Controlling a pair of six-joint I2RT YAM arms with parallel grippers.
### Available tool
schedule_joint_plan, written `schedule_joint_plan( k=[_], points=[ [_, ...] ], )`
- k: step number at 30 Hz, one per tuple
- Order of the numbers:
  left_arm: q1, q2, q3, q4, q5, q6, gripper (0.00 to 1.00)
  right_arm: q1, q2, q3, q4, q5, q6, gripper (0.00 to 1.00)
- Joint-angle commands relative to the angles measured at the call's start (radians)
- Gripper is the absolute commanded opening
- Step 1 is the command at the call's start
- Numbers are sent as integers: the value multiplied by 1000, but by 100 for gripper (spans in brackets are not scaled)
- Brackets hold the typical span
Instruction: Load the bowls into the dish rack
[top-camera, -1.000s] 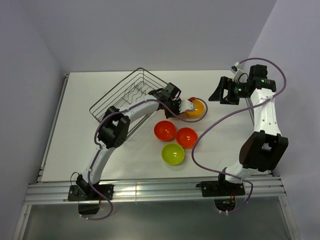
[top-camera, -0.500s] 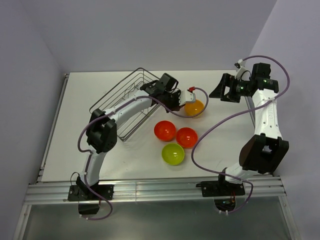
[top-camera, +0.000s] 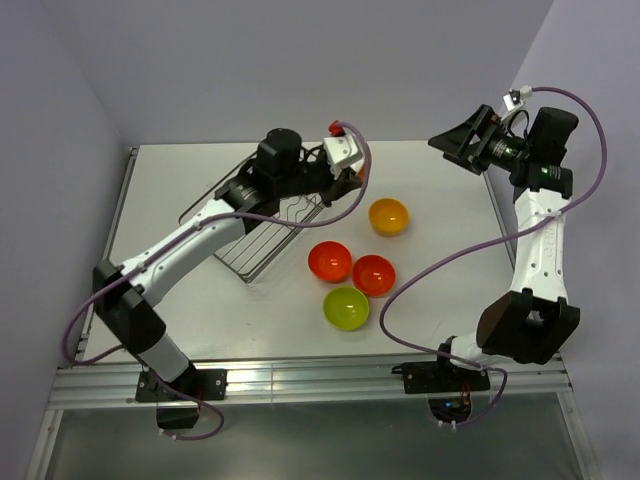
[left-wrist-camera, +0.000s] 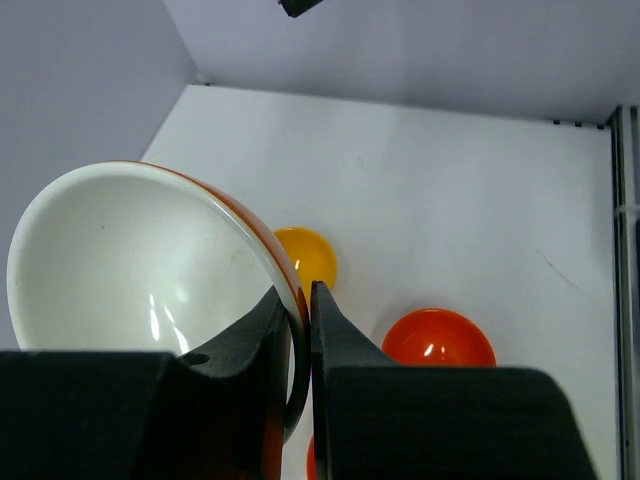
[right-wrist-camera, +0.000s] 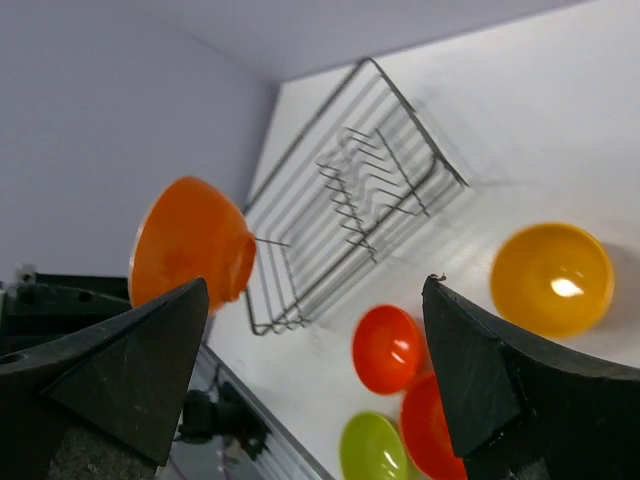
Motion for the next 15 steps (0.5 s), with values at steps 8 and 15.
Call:
schedule_joint_plan(
  k=[8, 15],
  points=[
    [2, -361, -354, 367, -296, -92, 0, 157, -59, 27, 355, -19, 385, 94],
    [2, -508, -487, 474, -406, -110, 0, 350, -125, -39, 450, 17, 477, 100]
  ],
)
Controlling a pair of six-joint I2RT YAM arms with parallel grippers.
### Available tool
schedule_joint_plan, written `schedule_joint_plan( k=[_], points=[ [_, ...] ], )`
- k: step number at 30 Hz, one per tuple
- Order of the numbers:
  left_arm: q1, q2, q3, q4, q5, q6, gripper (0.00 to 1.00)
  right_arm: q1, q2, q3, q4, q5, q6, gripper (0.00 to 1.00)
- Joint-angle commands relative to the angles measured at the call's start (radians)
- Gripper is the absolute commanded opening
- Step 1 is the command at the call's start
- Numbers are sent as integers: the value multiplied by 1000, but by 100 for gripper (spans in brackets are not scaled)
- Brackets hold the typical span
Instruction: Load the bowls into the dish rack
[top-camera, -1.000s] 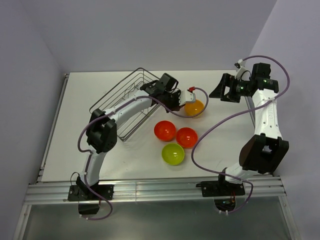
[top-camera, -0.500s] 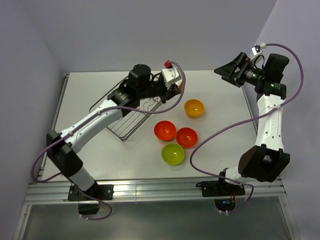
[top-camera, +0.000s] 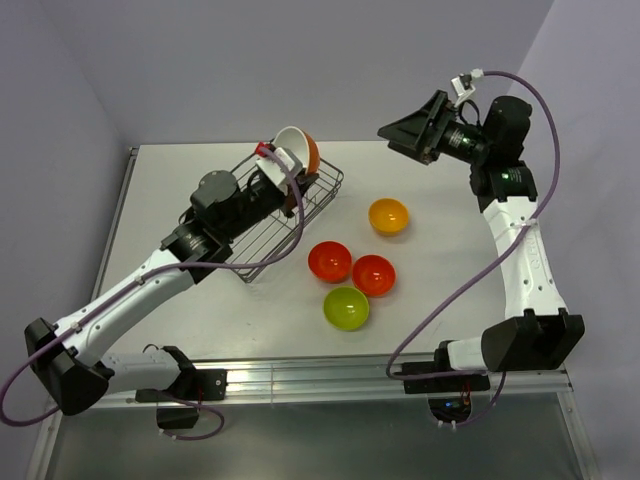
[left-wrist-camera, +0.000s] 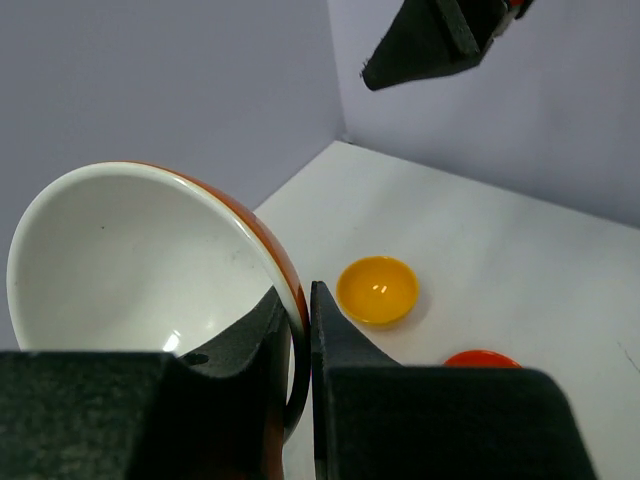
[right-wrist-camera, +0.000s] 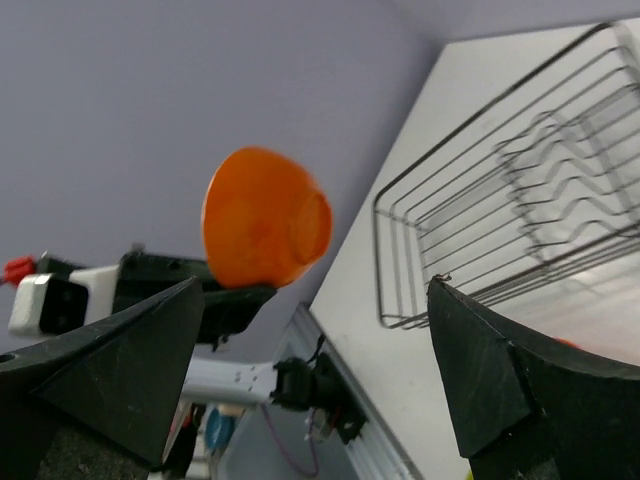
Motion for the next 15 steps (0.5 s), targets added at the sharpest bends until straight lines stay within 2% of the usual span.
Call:
schedule_joint_plan(
  k=[1, 2, 9, 15],
  points=[
    [1, -84, -68, 218, -87, -24, 0, 111, -55, 2, 95, 18, 56, 100],
    [1, -107, -120, 290, -85, -24, 0, 132, -48, 18, 71, 32, 47, 100],
    [3, -115, -173, 339, -38, -65, 0, 299, 2, 126, -75, 179, -42, 100],
    [15, -110, -173, 310, -6, -96, 0, 408, 35, 155, -93, 204, -51, 100]
  ],
)
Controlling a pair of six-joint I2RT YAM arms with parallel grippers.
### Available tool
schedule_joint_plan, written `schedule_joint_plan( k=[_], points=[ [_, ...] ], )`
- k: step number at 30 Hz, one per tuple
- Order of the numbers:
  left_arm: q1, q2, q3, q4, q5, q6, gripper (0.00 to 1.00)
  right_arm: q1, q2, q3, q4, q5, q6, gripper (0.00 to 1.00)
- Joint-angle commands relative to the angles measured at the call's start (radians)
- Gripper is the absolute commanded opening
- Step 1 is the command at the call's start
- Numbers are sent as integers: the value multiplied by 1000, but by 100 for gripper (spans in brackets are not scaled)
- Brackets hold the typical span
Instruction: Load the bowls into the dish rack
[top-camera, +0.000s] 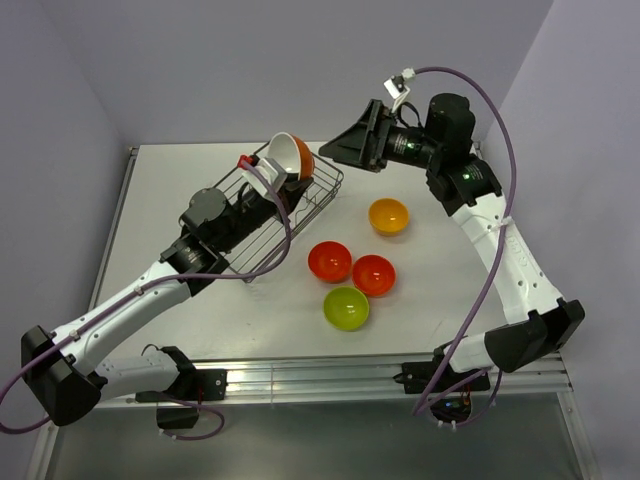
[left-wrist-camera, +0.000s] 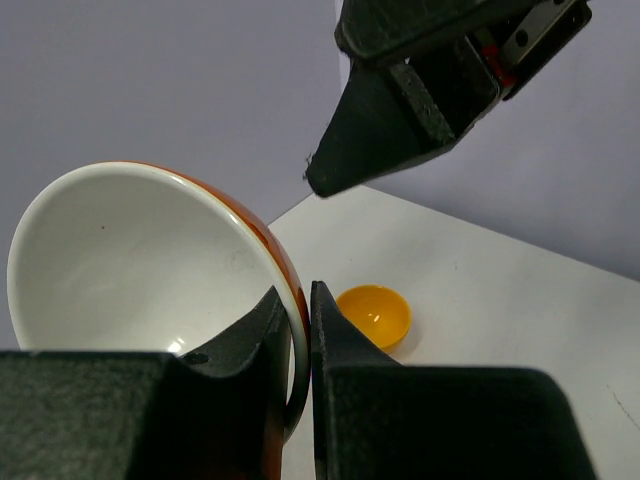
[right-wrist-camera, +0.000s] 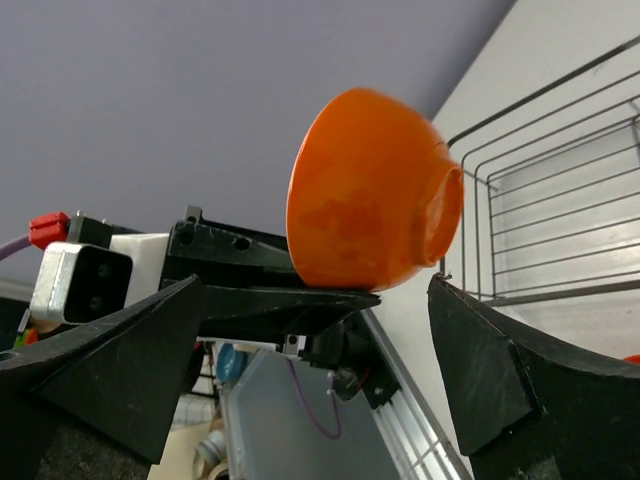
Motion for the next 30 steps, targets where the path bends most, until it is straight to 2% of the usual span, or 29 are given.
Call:
schedule_joint_plan(
  k=[1, 8, 16, 30],
  points=[
    [12, -19, 8, 91, 30, -27, 0, 39, 17, 50, -21, 50, -11, 100],
    [17, -14, 9, 80, 47, -26, 0, 125, 54, 101, -132, 194, -75, 100],
    [18, -2, 3, 74, 64, -14, 0, 158, 97, 162, -152, 225, -97, 100],
    [18, -2, 5, 74, 89, -9, 0, 168, 151, 175, -132, 194, -74, 99]
  ],
)
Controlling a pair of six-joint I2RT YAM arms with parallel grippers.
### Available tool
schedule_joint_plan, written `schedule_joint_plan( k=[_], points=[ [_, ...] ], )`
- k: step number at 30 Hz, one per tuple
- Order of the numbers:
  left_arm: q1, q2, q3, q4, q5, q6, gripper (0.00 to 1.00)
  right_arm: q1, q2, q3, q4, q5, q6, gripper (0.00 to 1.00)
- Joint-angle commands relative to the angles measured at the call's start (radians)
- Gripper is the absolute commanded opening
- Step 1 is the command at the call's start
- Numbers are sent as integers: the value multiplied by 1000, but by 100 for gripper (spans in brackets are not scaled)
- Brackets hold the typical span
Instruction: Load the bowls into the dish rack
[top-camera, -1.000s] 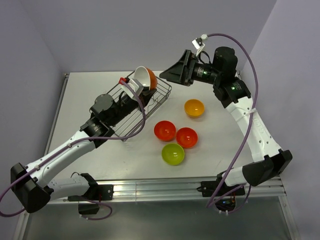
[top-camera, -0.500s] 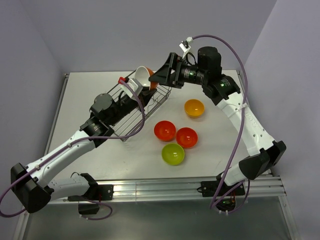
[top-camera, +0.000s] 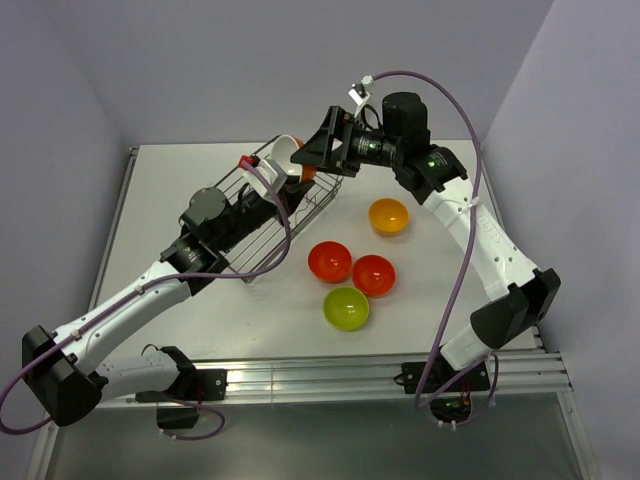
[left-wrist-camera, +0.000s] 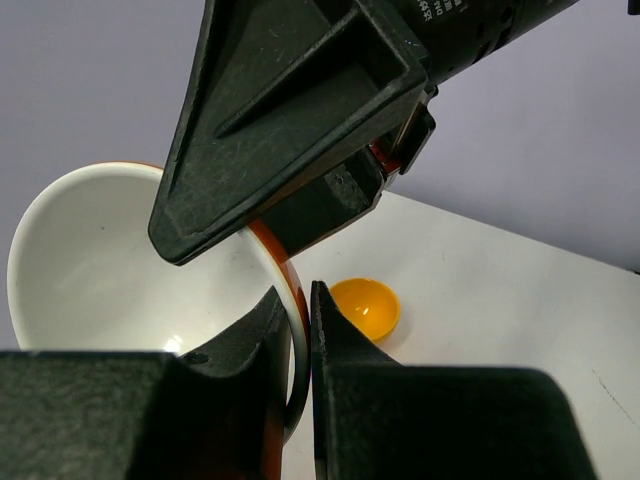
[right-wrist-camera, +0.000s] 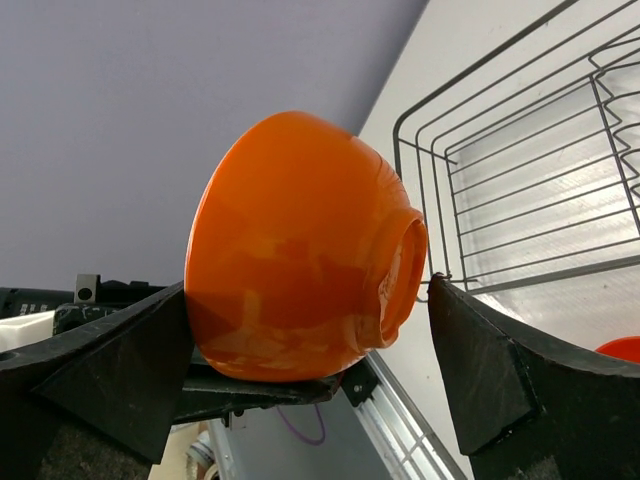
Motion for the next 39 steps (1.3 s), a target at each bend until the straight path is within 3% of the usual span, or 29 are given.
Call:
schedule_joint_plan(
  k=[1, 6, 17, 24, 25, 28, 35, 39],
  points=[
    [3, -4, 14, 64, 35, 6, 0, 7, 2, 58, 21, -5, -1, 98],
    [3, 4, 13, 44, 49, 23, 0, 7, 13, 62, 4, -7, -21, 91],
    [3, 21, 16, 20, 18, 61, 0, 9, 21, 52, -49, 1, -76, 60],
    [3, 25, 13, 15, 3, 61, 3, 7, 21, 44, -28, -46, -73, 26],
    [3, 28, 14, 9, 1, 61, 5, 6, 21, 45, -25, -46, -72, 14],
    [3, 32, 24, -10, -14, 52, 7, 1, 28, 51, -25, -51, -70, 0],
    [3, 21, 19, -33, -20, 49, 16, -16, 19, 39, 10, -37, -64, 0],
    [6, 22, 24, -59, -8, 43, 28, -25, 11, 24, 32, -27, -61, 0]
  ],
)
